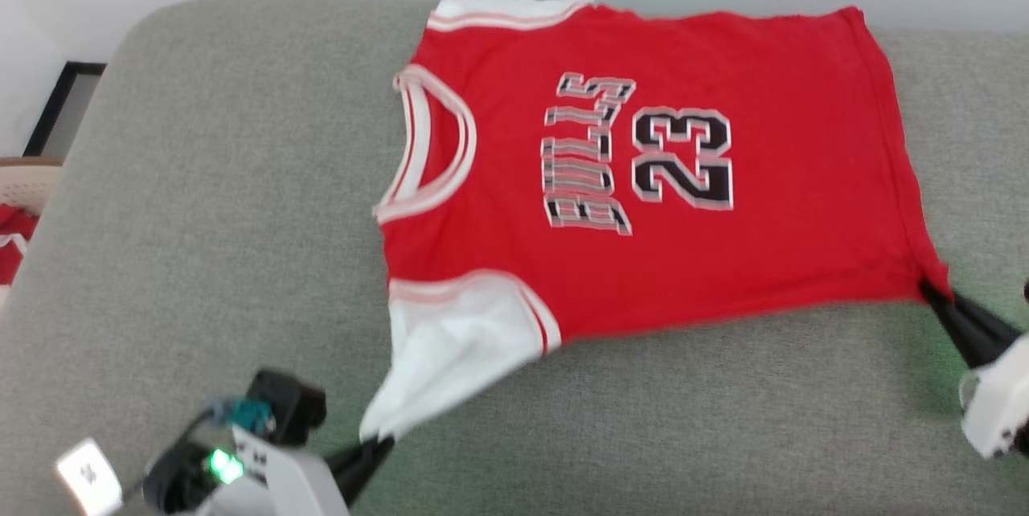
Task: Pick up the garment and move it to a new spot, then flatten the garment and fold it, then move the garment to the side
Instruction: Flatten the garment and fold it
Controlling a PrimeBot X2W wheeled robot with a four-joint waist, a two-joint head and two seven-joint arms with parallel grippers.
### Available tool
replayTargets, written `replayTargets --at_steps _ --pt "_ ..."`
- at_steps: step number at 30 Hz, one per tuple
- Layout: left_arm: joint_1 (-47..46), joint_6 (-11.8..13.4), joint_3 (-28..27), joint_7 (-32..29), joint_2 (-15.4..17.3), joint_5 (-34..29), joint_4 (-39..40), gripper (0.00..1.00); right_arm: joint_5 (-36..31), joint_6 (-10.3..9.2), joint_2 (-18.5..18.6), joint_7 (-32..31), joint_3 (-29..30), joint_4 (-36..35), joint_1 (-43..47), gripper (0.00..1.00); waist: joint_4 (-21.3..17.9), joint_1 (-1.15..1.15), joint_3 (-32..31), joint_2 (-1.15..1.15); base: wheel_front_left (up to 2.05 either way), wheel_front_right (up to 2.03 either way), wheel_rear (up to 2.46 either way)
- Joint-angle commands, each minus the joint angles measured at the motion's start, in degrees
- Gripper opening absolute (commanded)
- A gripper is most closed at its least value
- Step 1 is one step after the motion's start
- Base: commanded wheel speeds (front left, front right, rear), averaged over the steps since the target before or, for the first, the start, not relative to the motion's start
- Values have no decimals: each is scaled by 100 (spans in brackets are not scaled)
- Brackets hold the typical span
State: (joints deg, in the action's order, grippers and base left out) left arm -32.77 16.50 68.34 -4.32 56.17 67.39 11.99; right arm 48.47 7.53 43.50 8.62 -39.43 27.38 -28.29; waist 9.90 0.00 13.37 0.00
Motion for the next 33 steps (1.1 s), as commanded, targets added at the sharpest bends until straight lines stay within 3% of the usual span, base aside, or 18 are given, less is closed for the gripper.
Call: replayTargets --at_steps 1,8,13,19,23,27,33 --pt "237 167 43 44 56 83 139 0 -33 -8 94 -57 181 -130 288 0 -30 0 -53 0 0 0 0" --pt "980 732 155 161 144 471 606 0 74 -8 147 -466 850 -895 1641 0 -52 0 -44 0 0 0 0" --pt "1176 939 201 127 204 548 771 0 88 -8 147 -735 1328 -1375 2294 0 -105 0 37 0 0 0 0" --pt "678 1105 33 -4 553 146 1082 0 -165 -8 -100 -1022 1892 -1959 2511 0 -234 0 147 0 0 0 0" --pt "107 1022 -147 -293 933 -213 1239 0 -313 -8 -266 -1274 2206 -2349 2372 0 -333 0 240 0 0 0 0" --pt "-623 696 -352 -696 1119 -577 1198 0 -470 -8 -367 -1595 2444 -2626 2058 0 -419 0 399 0 0 0 0" --pt "-1675 -68 -576 -1186 822 -955 495 0 -771 -8 -633 -2130 2500 -2664 1308 0 -542 0 685 0 0 0 0"
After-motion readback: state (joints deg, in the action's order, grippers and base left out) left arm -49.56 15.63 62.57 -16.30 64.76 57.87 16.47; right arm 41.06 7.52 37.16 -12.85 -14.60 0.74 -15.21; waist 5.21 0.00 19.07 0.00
